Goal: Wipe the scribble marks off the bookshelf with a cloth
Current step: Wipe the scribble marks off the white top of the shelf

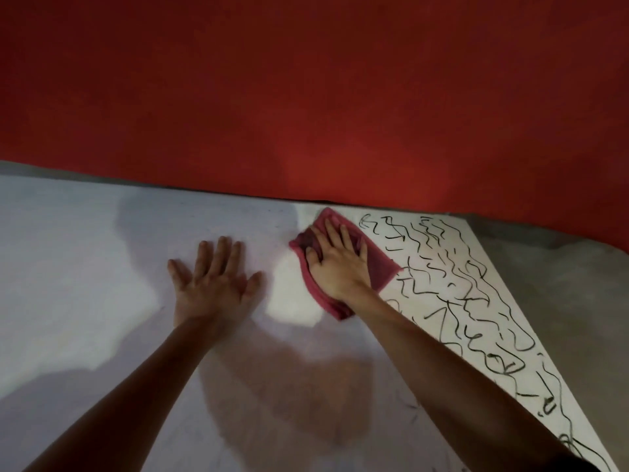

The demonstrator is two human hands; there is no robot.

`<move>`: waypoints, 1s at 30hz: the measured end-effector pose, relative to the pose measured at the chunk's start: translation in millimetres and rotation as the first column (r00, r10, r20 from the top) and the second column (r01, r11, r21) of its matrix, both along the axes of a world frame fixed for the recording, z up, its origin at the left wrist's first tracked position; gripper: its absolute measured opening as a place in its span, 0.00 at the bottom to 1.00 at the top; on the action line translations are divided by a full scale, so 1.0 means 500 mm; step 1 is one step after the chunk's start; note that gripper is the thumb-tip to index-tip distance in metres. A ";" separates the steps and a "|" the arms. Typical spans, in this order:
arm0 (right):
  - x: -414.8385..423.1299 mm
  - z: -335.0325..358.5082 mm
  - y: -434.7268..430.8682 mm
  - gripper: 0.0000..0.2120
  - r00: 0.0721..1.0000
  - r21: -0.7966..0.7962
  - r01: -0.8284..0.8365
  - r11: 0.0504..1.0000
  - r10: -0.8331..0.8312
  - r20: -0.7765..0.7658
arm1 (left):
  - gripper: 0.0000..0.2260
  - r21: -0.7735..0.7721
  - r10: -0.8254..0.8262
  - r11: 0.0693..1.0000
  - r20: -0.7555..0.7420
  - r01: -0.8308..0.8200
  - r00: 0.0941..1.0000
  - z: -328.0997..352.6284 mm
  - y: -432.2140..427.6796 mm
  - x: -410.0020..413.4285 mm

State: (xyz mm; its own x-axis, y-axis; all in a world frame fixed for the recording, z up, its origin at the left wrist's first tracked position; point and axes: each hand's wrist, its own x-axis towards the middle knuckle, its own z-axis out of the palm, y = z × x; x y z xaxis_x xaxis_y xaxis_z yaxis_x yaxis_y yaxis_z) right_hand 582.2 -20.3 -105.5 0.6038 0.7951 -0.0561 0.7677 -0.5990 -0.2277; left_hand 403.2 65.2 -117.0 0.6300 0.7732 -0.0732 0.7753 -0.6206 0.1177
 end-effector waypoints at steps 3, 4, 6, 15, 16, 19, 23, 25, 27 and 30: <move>0.022 -0.001 0.047 0.26 0.997 -0.005 0.069 0.998 -0.069 -0.032 | 0.38 0.002 -0.004 1.000 0.012 0.004 1.000 0.002 0.004 0.000; 0.018 -0.001 0.046 0.26 0.996 -0.004 0.081 0.997 -0.081 -0.040 | 0.38 -0.001 -0.007 1.000 0.012 0.007 1.000 0.002 0.005 -0.001; -0.004 0.000 0.022 0.26 0.995 -0.011 0.086 0.996 -0.087 -0.046 | 0.36 -0.012 -0.010 1.000 0.002 0.010 1.000 0.004 0.003 -0.003; -0.262 -0.024 -0.343 0.31 0.995 0.068 0.081 0.994 -0.085 0.058 | 0.28 -0.022 -0.166 0.984 0.225 0.175 0.960 0.016 -0.044 -0.034; -0.283 -0.024 -0.394 0.29 0.997 0.065 0.073 0.995 -0.075 0.032 | 0.27 -0.030 -0.180 0.981 0.228 0.191 0.957 0.016 -0.059 -0.046; -0.260 -0.012 -0.523 0.32 0.991 -0.002 0.135 0.991 -0.134 0.029 | 0.32 -0.047 -0.253 0.963 0.184 0.265 0.950 0.020 -0.123 -0.092; -0.152 0.012 -0.574 0.36 0.940 -0.096 0.341 0.935 -0.340 0.025 | 0.27 -0.018 -0.384 0.922 0.075 0.386 0.920 0.011 -0.206 -0.164; -0.146 0.011 -0.543 0.33 0.863 -0.097 0.504 0.858 -0.505 0.018 | 0.30 -0.016 -0.393 0.919 0.038 0.393 0.919 0.009 -0.236 -0.189; -0.191 0.015 -0.507 0.28 0.803 -0.108 0.593 0.798 -0.596 0.002 | 0.36 -0.014 -0.381 0.924 0.030 0.381 0.924 0.009 -0.248 -0.198; -0.311 0.001 -0.485 0.29 0.875 -0.098 0.482 0.870 -0.485 0.002 | 0.28 0.010 -0.365 0.931 -0.001 0.365 0.931 0.007 -0.244 -0.191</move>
State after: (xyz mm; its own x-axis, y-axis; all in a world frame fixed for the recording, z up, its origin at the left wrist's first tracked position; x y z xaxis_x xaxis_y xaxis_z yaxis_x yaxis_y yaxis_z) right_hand 426.7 -262.8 -105.1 0.9092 0.3947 -0.1328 0.3721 -0.9131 -0.1666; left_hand 307.9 -56.9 -113.5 0.8689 0.4905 -0.0659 0.4949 -0.8618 0.1110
